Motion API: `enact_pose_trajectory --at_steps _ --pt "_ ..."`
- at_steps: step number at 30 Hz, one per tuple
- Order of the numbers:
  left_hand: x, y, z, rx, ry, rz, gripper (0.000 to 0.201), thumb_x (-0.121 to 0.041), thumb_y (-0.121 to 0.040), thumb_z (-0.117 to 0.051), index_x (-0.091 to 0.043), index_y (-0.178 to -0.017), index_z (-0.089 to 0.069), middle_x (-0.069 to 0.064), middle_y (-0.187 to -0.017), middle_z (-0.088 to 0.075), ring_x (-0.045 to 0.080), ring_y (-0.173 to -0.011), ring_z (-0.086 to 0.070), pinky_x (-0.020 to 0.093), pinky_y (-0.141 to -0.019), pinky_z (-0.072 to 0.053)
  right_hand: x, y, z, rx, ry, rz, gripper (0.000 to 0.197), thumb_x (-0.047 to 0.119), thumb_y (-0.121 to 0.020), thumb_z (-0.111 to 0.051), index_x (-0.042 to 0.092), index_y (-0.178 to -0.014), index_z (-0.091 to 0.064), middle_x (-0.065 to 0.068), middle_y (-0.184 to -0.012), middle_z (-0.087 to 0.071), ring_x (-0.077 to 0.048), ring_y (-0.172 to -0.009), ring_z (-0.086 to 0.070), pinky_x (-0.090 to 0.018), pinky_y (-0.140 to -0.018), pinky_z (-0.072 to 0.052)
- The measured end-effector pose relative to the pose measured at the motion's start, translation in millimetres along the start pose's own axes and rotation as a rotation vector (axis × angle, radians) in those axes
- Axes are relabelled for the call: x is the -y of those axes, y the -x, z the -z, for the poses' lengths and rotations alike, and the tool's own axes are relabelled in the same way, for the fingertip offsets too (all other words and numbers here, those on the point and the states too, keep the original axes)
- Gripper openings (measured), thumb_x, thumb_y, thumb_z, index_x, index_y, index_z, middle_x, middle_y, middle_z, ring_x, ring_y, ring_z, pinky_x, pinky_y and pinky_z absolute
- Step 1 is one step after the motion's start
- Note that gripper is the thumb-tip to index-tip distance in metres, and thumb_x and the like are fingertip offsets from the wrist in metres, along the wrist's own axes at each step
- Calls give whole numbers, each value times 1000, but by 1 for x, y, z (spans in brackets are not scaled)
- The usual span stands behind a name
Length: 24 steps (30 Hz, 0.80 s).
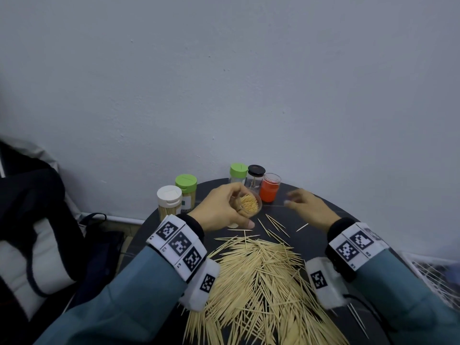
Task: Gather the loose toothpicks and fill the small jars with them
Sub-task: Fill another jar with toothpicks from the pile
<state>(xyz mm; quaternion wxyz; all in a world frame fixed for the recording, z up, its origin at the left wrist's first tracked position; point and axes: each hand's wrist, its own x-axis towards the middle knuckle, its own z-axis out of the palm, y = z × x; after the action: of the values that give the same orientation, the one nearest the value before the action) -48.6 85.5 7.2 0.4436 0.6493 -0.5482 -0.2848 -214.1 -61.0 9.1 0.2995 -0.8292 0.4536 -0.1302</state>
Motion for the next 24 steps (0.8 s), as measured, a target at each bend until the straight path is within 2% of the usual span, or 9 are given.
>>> enact_pose_trajectory --at_steps 3,5,8,13,19,24 --pt "-1 1 -1 -3 18 16 45 -7 -64 -85 -26 -92 -55 -4 -100 -66 13 -96 -62 27 -86 -52 -18 -12 3 110 330 -242 46 24 -96 -46 1 -135 -38 -16 -140 -44 -27 -127 -44 -26 -93 -37" --pt "-2 1 -1 2 18 23 45 -7 -64 -84 -23 -96 -56 -4 -99 -66 11 -93 -63 23 -82 -51 -23 -14 0 148 412 -304 44 22 -97 -44 -1 -134 -40 -17 -138 -45 -27 -126 -45 -25 -90 -39" --pt "-2 0 -2 10 1 39 46 -8 -65 -84 -19 -100 -57 -2 -101 -66 13 -95 -63 26 -84 -52 -25 -19 -12 191 438 -330 44 21 -98 -43 0 -136 -38 -15 -141 -43 -26 -128 -43 -26 -97 -37" --pt "0 -2 -4 -7 -27 55 48 -10 -63 -86 -19 -101 -58 2 -103 -67 17 -97 -63 33 -87 -53 -25 -35 -30 214 491 -244 40 22 -96 -43 3 -132 -45 -14 -136 -49 -26 -123 -48 -27 -94 -40" --pt "0 -3 -4 -3 -36 55 48 -9 -63 -86 -17 -102 -58 3 -104 -66 19 -99 -63 35 -88 -53 -14 -47 -36 210 528 -81 35 16 -93 -51 9 -126 -57 -12 -126 -58 -25 -114 -56 -29 -94 -46" --pt "0 -4 -2 -17 -59 46 48 -10 -63 -86 -19 -100 -57 0 -104 -65 17 -98 -62 32 -87 -52 -10 -41 -37 280 561 62 45 14 -90 -56 17 -134 -48 -7 -136 -51 -21 -123 -49 -29 -101 -41"
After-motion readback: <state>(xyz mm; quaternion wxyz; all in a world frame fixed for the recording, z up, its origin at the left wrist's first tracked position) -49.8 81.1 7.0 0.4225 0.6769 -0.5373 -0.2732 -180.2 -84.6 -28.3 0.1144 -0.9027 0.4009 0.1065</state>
